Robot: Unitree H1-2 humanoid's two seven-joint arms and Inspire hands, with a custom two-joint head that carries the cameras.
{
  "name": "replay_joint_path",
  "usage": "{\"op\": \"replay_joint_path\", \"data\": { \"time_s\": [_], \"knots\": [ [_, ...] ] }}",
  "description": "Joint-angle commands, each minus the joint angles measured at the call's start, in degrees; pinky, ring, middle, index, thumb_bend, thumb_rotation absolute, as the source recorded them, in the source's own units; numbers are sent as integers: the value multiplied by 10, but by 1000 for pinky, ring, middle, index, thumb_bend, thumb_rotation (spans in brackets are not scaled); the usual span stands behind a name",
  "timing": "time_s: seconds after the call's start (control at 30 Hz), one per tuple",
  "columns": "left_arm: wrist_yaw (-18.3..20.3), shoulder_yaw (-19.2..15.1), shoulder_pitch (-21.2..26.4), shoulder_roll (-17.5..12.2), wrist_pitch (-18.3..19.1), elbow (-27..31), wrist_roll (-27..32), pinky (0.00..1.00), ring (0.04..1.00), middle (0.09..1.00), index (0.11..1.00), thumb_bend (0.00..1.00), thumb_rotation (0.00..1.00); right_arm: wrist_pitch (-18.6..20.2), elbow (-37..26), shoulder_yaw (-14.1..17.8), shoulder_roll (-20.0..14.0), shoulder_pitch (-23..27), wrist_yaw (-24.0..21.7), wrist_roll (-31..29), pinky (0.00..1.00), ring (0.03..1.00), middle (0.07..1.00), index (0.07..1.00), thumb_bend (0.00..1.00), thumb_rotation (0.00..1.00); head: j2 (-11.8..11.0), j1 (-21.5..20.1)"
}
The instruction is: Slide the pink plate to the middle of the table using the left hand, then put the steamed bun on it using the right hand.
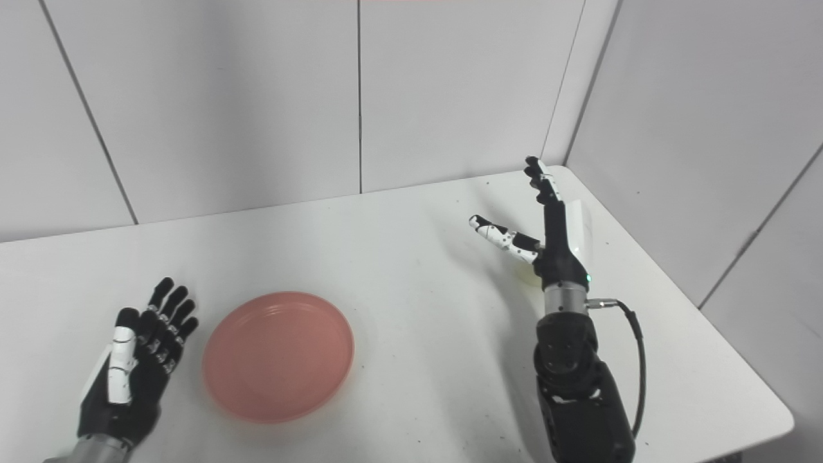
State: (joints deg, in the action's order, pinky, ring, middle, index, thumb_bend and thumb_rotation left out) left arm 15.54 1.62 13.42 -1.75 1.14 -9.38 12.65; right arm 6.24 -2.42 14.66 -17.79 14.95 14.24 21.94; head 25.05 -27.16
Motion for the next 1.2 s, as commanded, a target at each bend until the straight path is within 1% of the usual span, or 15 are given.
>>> {"op": "replay_joint_path", "data": {
  "time_s": [0.0, 0.03, 0.1, 0.23, 0.27, 0.47, 0.5, 0.67, 0.77, 0.8, 0.83, 0.93, 1.03, 1.07, 1.17],
  "knots": [
    [5, -3, 1, -7, -2, -13, 4, 1000, 1000, 1000, 1000, 686, 999, 15, 1, 7, -14, 21, 18, 18, 775, 839, 858, 876, 627, 317, -1, -3],
    [4, -3, 1, -9, -2, -12, 3, 1000, 1000, 1000, 1000, 684, 1000, 24, 6, 8, -16, 21, 21, 25, 772, 837, 858, 876, 623, 304, -2, -4],
    [4, -5, -1, -11, 1, -8, 5, 1000, 1000, 1000, 1000, 665, 1000, 34, 14, 11, -21, 21, 30, 35, 760, 833, 859, 878, 629, 311, -1, -4],
    [9, -6, -2, -13, 3, -8, 12, 1000, 1000, 1000, 1000, 660, 1000, 35, 28, 16, -30, 21, 45, 45, 754, 840, 872, 880, 637, 302, -1, -4],
    [10, -7, -1, -13, 2, -10, 13, 1000, 1000, 1000, 1000, 662, 1000, 35, 31, 16, -33, 21, 49, 49, 743, 834, 872, 879, 641, 297, 2, 2],
    [12, -6, -1, -13, -14, -16, 11, 984, 990, 986, 987, 672, 979, 56, 51, 12, -48, 21, 49, 63, 727, 823, 864, 872, 653, 252, 6, 9],
    [12, -5, 0, -13, -17, -19, 9, 973, 982, 979, 982, 693, 972, 58, 57, 11, -50, 22, 49, 64, 698, 798, 860, 873, 651, 230, 6, 9],
    [10, -3, 0, -11, -32, -21, 4, 981, 981, 980, 987, 694, 976, 43, 92, 9, -55, 24, 63, 64, 705, 796, 843, 844, 664, 143, 9, 9],
    [9, -6, -2, -7, -41, -18, 8, 979, 975, 973, 977, 701, 943, 51, 100, 6, -54, 25, 63, 65, 697, 792, 840, 838, 672, 145, 9, 9],
    [9, -5, -3, -6, -48, -17, 5, 987, 977, 974, 978, 708, 948, 57, 101, 5, -54, 25, 61, 65, 693, 792, 838, 839, 676, 142, 10, 10],
    [9, -4, -3, -7, -57, -17, 3, 987, 977, 974, 979, 688, 961, 60, 103, 4, -54, 25, 59, 65, 698, 797, 841, 846, 670, 151, 10, 11],
    [11, -4, -3, -5, -92, -21, -2, 984, 973, 971, 974, 662, 976, 67, 107, -1, -57, 25, 53, 65, 695, 793, 835, 844, 672, 150, 10, 12],
    [16, 0, -1, -6, -129, -32, -8, 996, 974, 972, 973, 640, 985, 76, 111, -7, -62, 23, 40, 56, 697, 794, 836, 851, 665, 170, 10, 12],
    [17, 2, -1, -7, -139, -33, -11, 994, 971, 970, 972, 640, 983, 75, 116, -7, -63, 24, 38, 52, 698, 792, 834, 850, 671, 172, 10, 12],
    [21, 7, -3, -11, -159, -35, -11, 999, 971, 969, 973, 631, 975, 90, 114, -10, -63, 23, 31, 51, 676, 779, 822, 843, 683, 164, 10, 12]
  ]
}}
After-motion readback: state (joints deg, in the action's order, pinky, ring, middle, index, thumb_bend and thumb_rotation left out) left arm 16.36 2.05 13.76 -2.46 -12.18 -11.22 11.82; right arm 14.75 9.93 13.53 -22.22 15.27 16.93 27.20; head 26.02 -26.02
